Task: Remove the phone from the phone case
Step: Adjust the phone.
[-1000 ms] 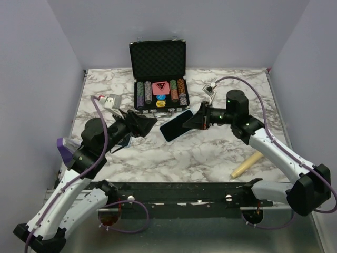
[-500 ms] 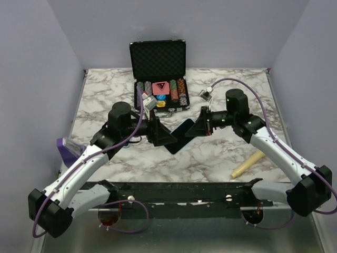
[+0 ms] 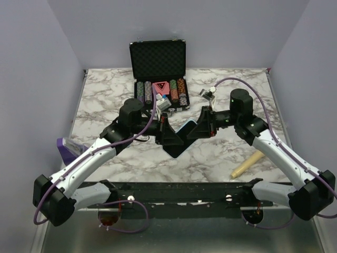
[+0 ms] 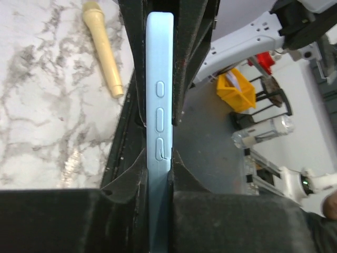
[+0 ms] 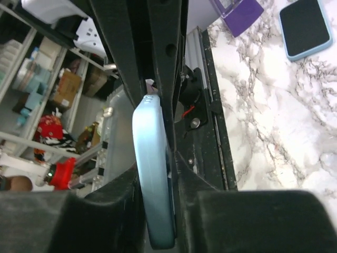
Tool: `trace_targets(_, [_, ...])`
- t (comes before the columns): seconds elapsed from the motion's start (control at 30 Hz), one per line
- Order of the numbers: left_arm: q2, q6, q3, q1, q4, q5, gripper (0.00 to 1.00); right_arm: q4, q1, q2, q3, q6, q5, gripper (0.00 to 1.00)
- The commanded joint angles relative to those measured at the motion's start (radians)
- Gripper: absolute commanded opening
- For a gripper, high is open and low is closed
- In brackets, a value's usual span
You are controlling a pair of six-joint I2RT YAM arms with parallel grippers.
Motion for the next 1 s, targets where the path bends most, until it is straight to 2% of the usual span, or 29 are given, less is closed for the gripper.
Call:
trace_targets(0.0, [-0.015, -0.025, 0.022, -0.016, 0.070, -0.013, 0.00, 0.114, 0.005, -0.030, -0.032, 0.111, 0.044, 0.42])
trace_targets(0.13, [-0.087, -0.083, -0.028, -0.013, 0.146, -0.154, 0.00, 0.177, 0.002, -0.039, -0.070, 0.224, 0.169, 0.80])
trace_targets(0.2, [-0.130, -0.158, -0.096, -0.013, 0.247, -0.217, 0.00, 0.298, 0.009, -0.051, -0.124, 0.316, 0.175, 0.89])
trace_targets(0.3, [-0.188, -0.270, -0.165, -0.013, 0.364, -0.329, 0.00, 0.505, 0.022, -0.083, -0.218, 0.424, 0.160, 0.97])
trace_targets(0.43, [-0.222, -0.440, -0.259, -0.013, 0.606, -0.440, 0.00, 0.588, 0.074, -0.067, -0.251, 0.455, 0.178, 0.97])
trace_targets(0.53, [-0.199, -0.534, -0.285, -0.012, 0.732, -0.457, 0.00, 0.715, 0.123, -0.036, -0.276, 0.528, 0.200, 0.87])
trace_targets(0.63, [-0.199, -0.580, -0.317, -0.013, 0.803, -0.522, 0.00, 0.823, 0.168, -0.005, -0.296, 0.580, 0.213, 0.66])
trace_targets(0.73, [-0.194, -0.590, -0.320, -0.013, 0.823, -0.550, 0.00, 0.843, 0.208, 0.018, -0.296, 0.577, 0.241, 0.47])
trace_targets(0.83, [-0.200, -0.594, -0.331, -0.015, 0.829, -0.564, 0.00, 0.863, 0.216, 0.029, -0.293, 0.588, 0.252, 0.20])
trace_targets(0.93, [-0.209, -0.580, -0.329, -0.013, 0.806, -0.550, 0.00, 0.805, 0.217, 0.016, -0.282, 0.559, 0.305, 0.03])
trace_targets(0.97, [-0.213, -0.582, -0.334, -0.013, 0.802, -0.543, 0.00, 0.774, 0.217, 0.015, -0.273, 0.541, 0.318, 0.01])
